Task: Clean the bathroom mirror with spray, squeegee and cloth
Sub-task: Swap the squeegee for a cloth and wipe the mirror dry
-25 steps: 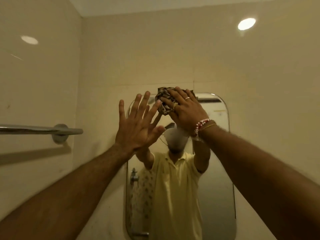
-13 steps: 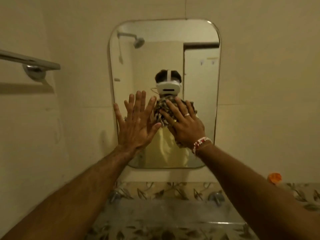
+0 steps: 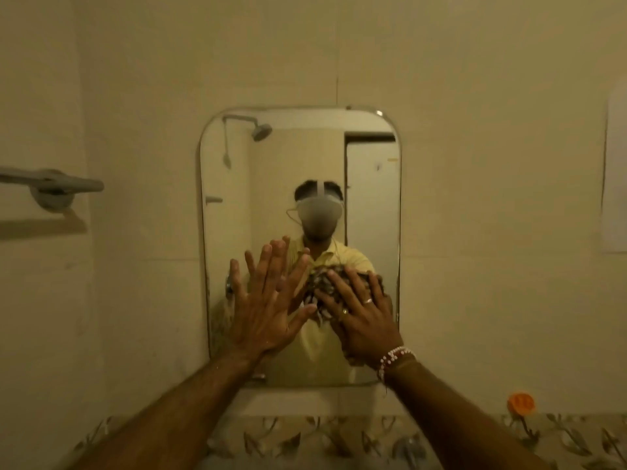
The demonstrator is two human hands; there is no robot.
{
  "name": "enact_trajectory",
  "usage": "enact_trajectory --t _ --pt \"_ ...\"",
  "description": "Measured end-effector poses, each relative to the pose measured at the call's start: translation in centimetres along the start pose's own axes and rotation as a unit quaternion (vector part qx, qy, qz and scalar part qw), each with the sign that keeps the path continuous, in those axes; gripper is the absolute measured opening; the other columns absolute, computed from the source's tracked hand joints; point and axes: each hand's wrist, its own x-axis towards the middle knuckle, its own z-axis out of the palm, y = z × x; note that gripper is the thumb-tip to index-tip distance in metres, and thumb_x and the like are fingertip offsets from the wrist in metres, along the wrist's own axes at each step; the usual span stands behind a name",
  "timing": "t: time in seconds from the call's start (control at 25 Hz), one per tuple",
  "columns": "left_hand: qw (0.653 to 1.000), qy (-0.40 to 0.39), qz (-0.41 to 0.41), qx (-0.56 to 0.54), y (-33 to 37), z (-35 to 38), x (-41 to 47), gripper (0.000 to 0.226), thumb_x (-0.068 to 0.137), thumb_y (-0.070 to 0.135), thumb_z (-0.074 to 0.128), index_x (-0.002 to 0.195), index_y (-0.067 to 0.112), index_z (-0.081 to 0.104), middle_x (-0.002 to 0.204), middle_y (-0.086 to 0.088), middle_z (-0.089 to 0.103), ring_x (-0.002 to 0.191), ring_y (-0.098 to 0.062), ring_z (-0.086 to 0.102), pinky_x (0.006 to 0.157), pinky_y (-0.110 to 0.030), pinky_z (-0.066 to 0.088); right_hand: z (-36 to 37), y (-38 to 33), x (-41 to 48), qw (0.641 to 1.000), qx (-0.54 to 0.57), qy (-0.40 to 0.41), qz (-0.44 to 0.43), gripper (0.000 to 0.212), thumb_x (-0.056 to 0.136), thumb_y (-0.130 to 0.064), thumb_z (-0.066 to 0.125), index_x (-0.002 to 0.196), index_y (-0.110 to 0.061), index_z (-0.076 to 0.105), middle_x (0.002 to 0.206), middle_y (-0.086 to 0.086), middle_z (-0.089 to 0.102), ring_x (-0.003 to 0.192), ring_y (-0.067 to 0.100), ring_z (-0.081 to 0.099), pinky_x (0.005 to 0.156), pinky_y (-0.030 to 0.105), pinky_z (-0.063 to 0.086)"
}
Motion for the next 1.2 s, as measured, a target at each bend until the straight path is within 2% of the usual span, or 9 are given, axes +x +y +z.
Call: enact_trajectory --t 0.08,0.24,0.4,0.6,0.76,0.88,0.96,1.08,1.2 --pt "0.999 0.04 0.015 0.022 -1.6 -2.1 5.8 0.081 0.1 0.074 0.019 0.167 0.029 0.015 0.176 -0.011 0.0 0.162 -0.032 -0.001 0.121 -0.07 -0.013 -2.7 3.8 5.9 0.999 -0.002 0.033 0.044 0.06 0.1 -0.049 0.034 0.157 -0.036 0.021 0.169 0.003 0.008 0.155 0.032 0.005 0.123 0.058 0.002" --pt "0.993 0.106 -0.004 0.047 -3.9 -6.6 16.3 0.082 0.1 0.073 0.023 0.167 0.029 0.011 0.176 -0.01 -0.003 0.162 -0.03 -0.002 0.121 -0.071 -0.008 -8.7 11.9 17.8 0.984 0.02 0.078 0.159 0.053 0.102 -0.041 0.042 0.153 -0.034 0.032 0.166 0.007 0.021 0.154 0.032 0.011 0.123 0.056 0.006" --pt "0.988 0.136 -0.073 -0.006 -3.5 -8.9 20.5 0.079 0.1 0.073 0.011 0.167 0.03 0.009 0.176 -0.007 -0.004 0.162 -0.028 -0.002 0.121 -0.068 -0.008 -10.2 14.0 21.1 0.976 0.036 0.094 0.192 0.054 0.103 -0.039 0.038 0.156 -0.034 0.027 0.167 0.008 0.019 0.154 0.031 0.01 0.124 0.05 0.006" --pt "0.996 0.076 -0.013 -0.041 1.5 -3.8 12.2 0.078 0.101 0.072 0.015 0.167 0.032 0.002 0.176 -0.009 -0.006 0.162 -0.029 -0.005 0.122 -0.066 -0.015 -6.8 9.9 13.7 0.972 0.045 0.123 0.194 0.056 0.101 -0.034 0.046 0.155 -0.028 0.032 0.166 0.009 0.021 0.154 0.035 0.009 0.124 0.054 0.012" --pt "0.997 0.005 0.002 -0.077 6.4 0.5 1.1 0.079 0.101 0.069 0.023 0.167 0.031 0.007 0.175 -0.013 -0.001 0.162 -0.033 -0.004 0.122 -0.066 -0.015 -2.2 3.3 1.5 0.98 0.059 0.076 0.172 0.057 0.102 -0.036 0.046 0.156 -0.026 0.03 0.166 0.011 0.017 0.154 0.037 0.005 0.123 0.058 0.011" --pt "0.995 -0.038 -0.005 -0.09 8.6 2.2 -5.6 0.08 0.099 0.067 0.032 0.167 0.028 0.015 0.175 -0.015 -0.001 0.162 -0.035 -0.001 0.122 -0.071 -0.007 0.2 -1.7 -6.2 0.98 0.081 0.009 0.18 0.058 0.102 -0.036 0.042 0.157 -0.026 0.026 0.167 0.013 0.012 0.153 0.042 0.002 0.119 0.065 0.013" --pt "0.994 -0.067 -0.015 -0.087 9.3 2.9 -8.6 0.08 0.099 0.067 0.035 0.166 0.027 0.018 0.175 -0.013 -0.007 0.162 -0.034 0.001 0.122 -0.072 -0.003 1.1 -3.8 -9.0 0.977 0.091 -0.026 0.191 0.062 0.101 -0.036 0.045 0.158 -0.026 0.023 0.167 0.013 0.009 0.153 0.043 0.0 0.118 0.067 0.014" --pt "0.993 -0.089 -0.016 -0.081 9.4 3.6 -11.3 0.08 0.099 0.067 0.035 0.166 0.026 0.022 0.175 -0.013 -0.007 0.162 -0.032 0.001 0.122 -0.071 -0.002 1.2 -4.8 -10.3 0.977 0.083 -0.065 0.187 0.079 0.093 -0.031 0.059 0.159 -0.027 0.017 0.167 0.012 0.004 0.153 0.043 -0.002 0.118 0.068 0.013" --pt "0.993 -0.086 -0.022 -0.073 8.7 3.8 -11.7 0.082 0.098 0.069 0.034 0.166 0.026 0.021 0.175 -0.013 -0.005 0.162 -0.032 0.001 0.122 -0.071 -0.003 0.5 -4.2 -10.5 0.978 0.085 -0.079 0.171 0.079 0.089 -0.023 0.052 0.159 -0.028 0.017 0.168 0.01 0.004 0.154 0.041 0.0 0.12 0.065 0.013"
